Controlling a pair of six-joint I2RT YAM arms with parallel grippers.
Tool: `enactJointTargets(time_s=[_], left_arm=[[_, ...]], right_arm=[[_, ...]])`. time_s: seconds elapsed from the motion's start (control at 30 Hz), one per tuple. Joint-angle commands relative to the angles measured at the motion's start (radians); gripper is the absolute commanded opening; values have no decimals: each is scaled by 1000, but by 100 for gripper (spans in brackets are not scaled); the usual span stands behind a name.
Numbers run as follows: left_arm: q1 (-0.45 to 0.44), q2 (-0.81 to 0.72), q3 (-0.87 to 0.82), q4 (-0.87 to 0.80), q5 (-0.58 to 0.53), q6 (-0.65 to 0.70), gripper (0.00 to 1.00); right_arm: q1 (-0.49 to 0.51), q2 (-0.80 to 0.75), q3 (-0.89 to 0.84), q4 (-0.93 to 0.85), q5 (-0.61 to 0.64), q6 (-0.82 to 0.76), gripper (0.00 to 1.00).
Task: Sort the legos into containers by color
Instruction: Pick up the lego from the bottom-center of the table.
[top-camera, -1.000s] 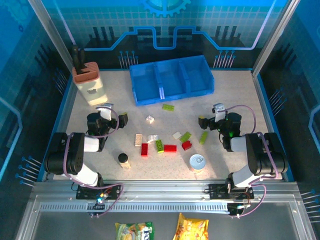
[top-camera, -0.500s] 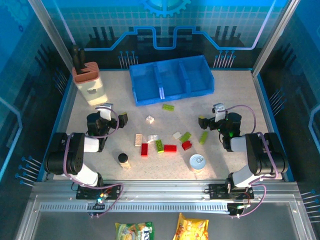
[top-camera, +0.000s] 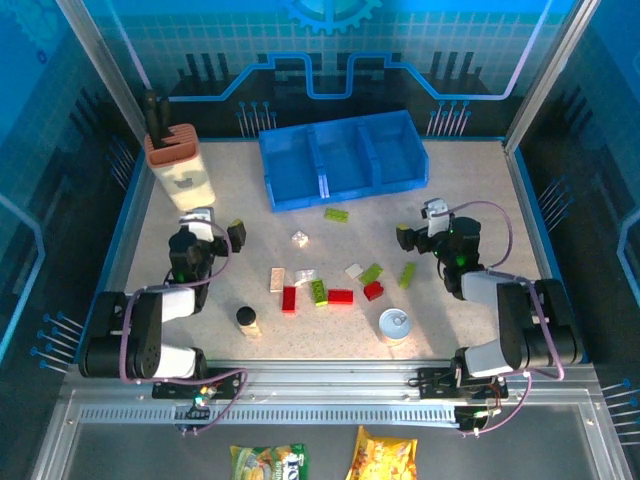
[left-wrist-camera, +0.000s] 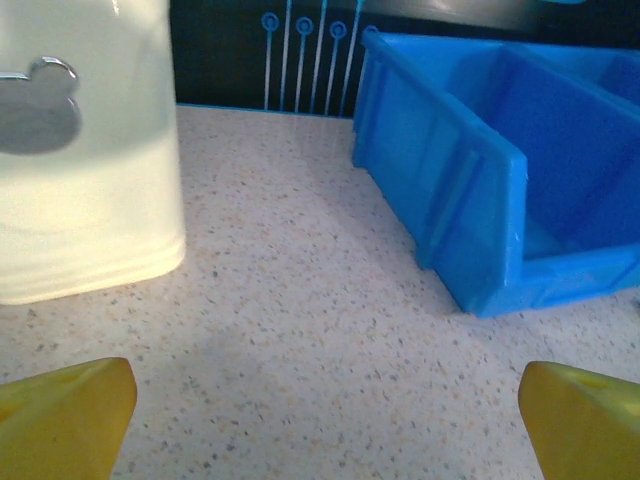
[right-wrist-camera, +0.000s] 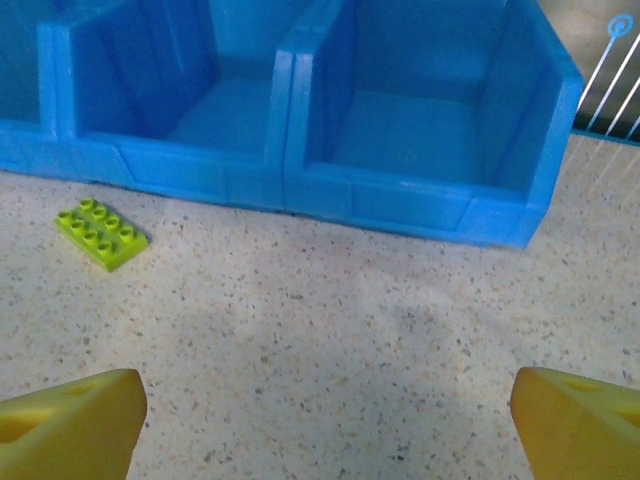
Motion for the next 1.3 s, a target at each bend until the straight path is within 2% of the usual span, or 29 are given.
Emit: enactJointTargets(time_s=[0.0,0.17,0.37,0.57,0.7,0.9,1.07,1.27], left_arm=[[-14,-44,86,-247,-52,-44,99],[-25,-113,159,-481,-88,-87,99],[-25,-184,284,-806,-93,-203,99],[-36,-174,419,-1042,1,-258,99],[-51,-145,523,-1208,63,-241,98],[-53,-127,652,-1388,134,-216,97],[-52,-112,752,-1522,169,-162,99],[-51,-103,758,-1517,153,-90,99]], right_arm=[[40,-54,40,-122,54,-36,94],[74,-110,91,-277,98,11,90],[122,-136,195,-511,146,75,85],[144,-165,283,-716,128,194,78],[215,-174,364,-910,158,229,74],[317,-165,489,-1183,177,298,68],[411,-168,538,-1364,169,297,67],[524,-142,559,-1516,208,331,67]])
